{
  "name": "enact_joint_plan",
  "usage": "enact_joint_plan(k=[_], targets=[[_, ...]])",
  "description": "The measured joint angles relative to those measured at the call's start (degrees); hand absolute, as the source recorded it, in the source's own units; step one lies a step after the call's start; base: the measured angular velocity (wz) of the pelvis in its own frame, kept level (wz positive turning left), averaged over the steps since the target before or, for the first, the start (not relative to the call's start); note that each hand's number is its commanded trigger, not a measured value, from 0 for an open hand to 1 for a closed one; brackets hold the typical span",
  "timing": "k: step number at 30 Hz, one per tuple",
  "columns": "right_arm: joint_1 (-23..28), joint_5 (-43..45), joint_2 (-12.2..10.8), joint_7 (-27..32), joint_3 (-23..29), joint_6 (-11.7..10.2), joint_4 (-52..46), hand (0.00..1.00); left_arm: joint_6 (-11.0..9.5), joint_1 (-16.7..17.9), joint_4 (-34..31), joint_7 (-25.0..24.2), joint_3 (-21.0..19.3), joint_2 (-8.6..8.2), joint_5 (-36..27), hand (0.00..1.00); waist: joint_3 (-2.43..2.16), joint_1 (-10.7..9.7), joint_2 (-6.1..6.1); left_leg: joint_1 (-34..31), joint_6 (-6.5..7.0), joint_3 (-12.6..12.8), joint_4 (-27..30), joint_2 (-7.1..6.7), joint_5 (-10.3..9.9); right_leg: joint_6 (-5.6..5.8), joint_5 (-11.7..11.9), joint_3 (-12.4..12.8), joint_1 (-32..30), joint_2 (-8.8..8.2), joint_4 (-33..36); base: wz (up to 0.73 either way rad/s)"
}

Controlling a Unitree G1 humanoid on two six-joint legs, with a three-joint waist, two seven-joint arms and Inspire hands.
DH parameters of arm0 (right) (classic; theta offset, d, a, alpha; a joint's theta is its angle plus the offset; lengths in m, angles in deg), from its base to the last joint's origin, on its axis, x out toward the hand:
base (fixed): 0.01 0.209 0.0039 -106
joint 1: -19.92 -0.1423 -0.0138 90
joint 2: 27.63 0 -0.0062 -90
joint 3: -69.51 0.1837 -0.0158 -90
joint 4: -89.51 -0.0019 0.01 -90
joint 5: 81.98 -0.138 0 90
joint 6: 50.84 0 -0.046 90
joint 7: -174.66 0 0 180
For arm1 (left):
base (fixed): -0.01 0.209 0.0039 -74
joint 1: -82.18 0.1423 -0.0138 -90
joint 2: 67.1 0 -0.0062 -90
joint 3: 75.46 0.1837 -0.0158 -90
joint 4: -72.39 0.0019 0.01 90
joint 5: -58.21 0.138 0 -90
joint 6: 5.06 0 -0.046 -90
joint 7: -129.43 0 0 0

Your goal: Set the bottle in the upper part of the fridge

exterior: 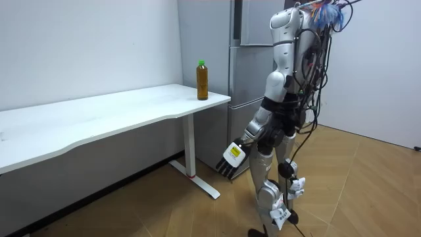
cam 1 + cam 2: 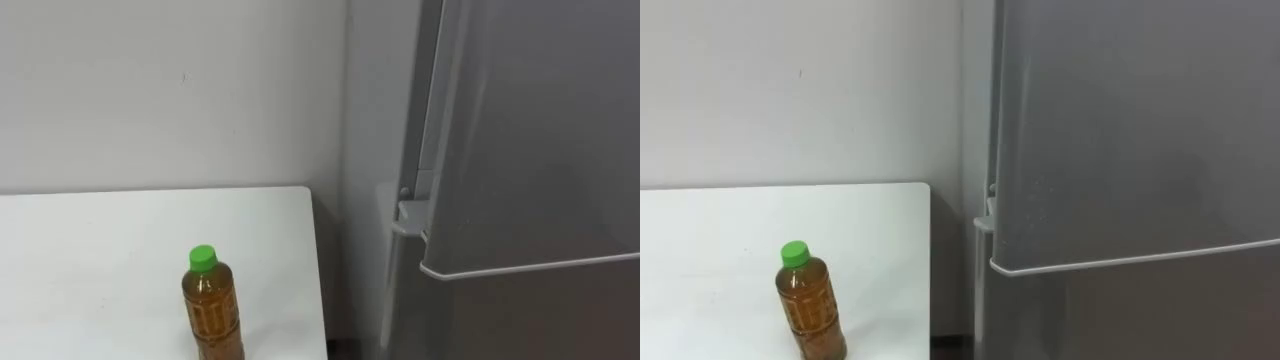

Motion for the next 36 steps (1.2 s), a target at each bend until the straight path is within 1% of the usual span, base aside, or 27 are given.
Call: enact_joint_plan(k=[6,9,10,11,14,16,18,19,21,23,25,27,29,31,32,34,36], targets=[[-0.06,0.12,0.00,-0.34,0.10,0.15,0.22,0.00,0.20,-0.11,0.48,-0.20,0.19,0.12,-0.73,0.00,-0.05,-0.06,-0.18,0.39,0.00,-0.01,0.04,0.00,0.00,0.00,0.00,0.00,0.09,-0.02,0.02,0.00],[-0.03,0.28,-0.02,-0.33,0.21,0.30,0.26,0.00,0.66,-0.62,2.11,-0.57,0.13,0.31,-0.89,0.00,-0.06,-0.11,-0.16,0.79,0.00,0.04,0.04,0.00,0.00,0.00,0.00,0.05,0.46,-0.02,0.05,0.00],[-0.04,0.28,-0.03,-0.32,0.23,0.44,0.25,0.00,1.25,-0.84,2.36,-0.67,-0.09,0.31,-1.32,0.00,-0.06,-0.12,-0.16,0.87,0.00,0.05,0.04,0.00,0.00,0.00,0.00,0.06,0.54,-0.02,0.05,0.00],[-0.09,0.27,-0.03,-0.30,0.22,0.72,0.27,0.00,1.55,-0.96,2.66,-0.87,-0.31,0.30,-1.97,0.00,0.01,-0.04,-0.05,0.98,0.00,0.14,0.04,0.00,0.00,0.00,0.00,0.15,0.65,-0.03,0.06,0.00],[-0.65,0.27,-0.05,-0.33,0.19,0.76,1.32,0.00,1.63,-1.36,3.75,-0.95,-0.56,0.28,-2.97,0.00,0.14,-0.03,0.12,0.95,0.00,0.17,0.04,0.00,0.00,0.01,-0.01,0.22,0.86,-0.02,0.02,0.00],[-0.74,0.24,-0.05,-0.31,0.17,0.82,1.45,0.00,1.79,-1.27,3.82,-1.13,-0.56,0.22,-4.34,0.00,0.13,-0.02,0.18,0.95,0.01,0.13,-0.04,0.00,-0.02,0.03,-0.02,0.22,0.87,-0.01,0.03,0.00],[-0.71,0.09,-0.04,-0.34,0.24,0.85,1.44,0.00,2.39,-1.10,3.60,-1.42,-0.70,0.12,-7.09,0.00,0.07,0.07,0.34,0.96,0.02,0.10,-0.25,0.03,-0.05,0.02,-0.01,0.07,0.83,0.03,0.00,0.00],[-0.71,0.00,-0.04,-0.34,0.32,0.90,1.41,0.00,2.60,-0.96,2.96,-1.53,-0.96,0.08,-9.10,0.00,-0.10,0.07,0.61,0.97,0.01,0.08,-0.26,0.04,-0.05,0.02,-0.01,-0.02,0.87,0.04,-0.01,0.00],[-0.72,0.02,-0.04,-0.35,0.73,0.92,1.41,0.00,2.64,-0.31,2.05,-1.53,-1.33,0.09,-10.98,0.00,-0.21,0.57,0.83,1.02,0.01,0.05,-0.25,0.05,-0.05,0.00,0.00,-0.08,0.91,0.04,0.00,0.00],[-0.45,0.12,-0.05,-0.35,1.80,1.38,1.52,0.00,2.73,-0.53,1.57,-1.50,-3.59,0.05,-11.60,0.00,-0.29,1.39,1.03,1.11,0.01,-0.03,-0.10,0.05,-0.05,-0.01,0.01,-0.17,0.97,0.03,0.00,0.02],[-0.53,0.06,0.05,-0.31,1.82,1.43,1.70,0.00,2.76,-0.55,0.56,-1.17,-5.52,0.19,-12.21,0.00,-0.27,1.96,1.12,1.20,0.00,-0.05,0.09,0.06,-0.05,-0.01,0.01,-0.17,1.07,0.03,0.03,0.00],[-0.49,0.16,0.37,-0.30,1.90,1.43,1.81,0.00,2.85,-0.43,-1.71,-0.20,-6.88,0.41,-14.62,0.00,-0.18,2.37,1.39,1.42,0.00,-0.07,0.09,0.06,-0.05,-0.01,0.01,-0.20,1.28,0.02,0.08,0.00],[-0.52,1.01,0.72,-0.20,2.08,1.42,1.81,0.00,2.72,0.14,-7.03,2.27,-8.20,0.88,-18.73,0.00,-0.05,2.52,1.74,1.37,0.00,-0.09,0.08,0.06,-0.05,-0.01,0.01,-0.25,1.32,0.01,0.09,0.00],[-0.66,2.62,0.70,-0.15,3.19,1.41,1.80,0.00,2.27,0.10,-10.80,3.94,-8.94,1.18,-20.97,0.00,0.03,2.65,1.93,1.20,0.00,-0.12,0.06,0.05,-0.06,-0.01,0.01,-0.16,1.21,0.01,0.05,0.00],[-0.53,3.02,0.71,-0.09,3.99,1.39,1.78,0.00,1.68,-0.09,-12.13,4.81,-9.31,1.36,-21.56,0.00,-0.02,2.74,2.38,1.08,0.00,-0.11,0.05,0.05,-0.11,-0.01,0.01,-0.08,1.19,0.02,0.05,0.00],[-0.42,3.02,0.72,0.41,4.17,1.17,1.65,0.00,1.34,-0.15,-14.19,6.33,-9.34,1.58,-21.58,0.00,0.04,2.46,2.71,1.07,0.00,-0.07,0.06,0.05,-0.16,0.00,0.01,-0.08,1.16,0.02,0.06,0.00],[-0.08,3.03,0.73,0.58,4.57,0.61,1.57,0.00,1.23,-0.41,-16.21,8.08,-9.97,1.61,-21.39,0.00,-0.02,2.53,3.14,1.03,0.00,-0.07,0.06,0.06,-0.16,-0.01,0.01,-0.07,1.11,0.04,0.13,0.00]])
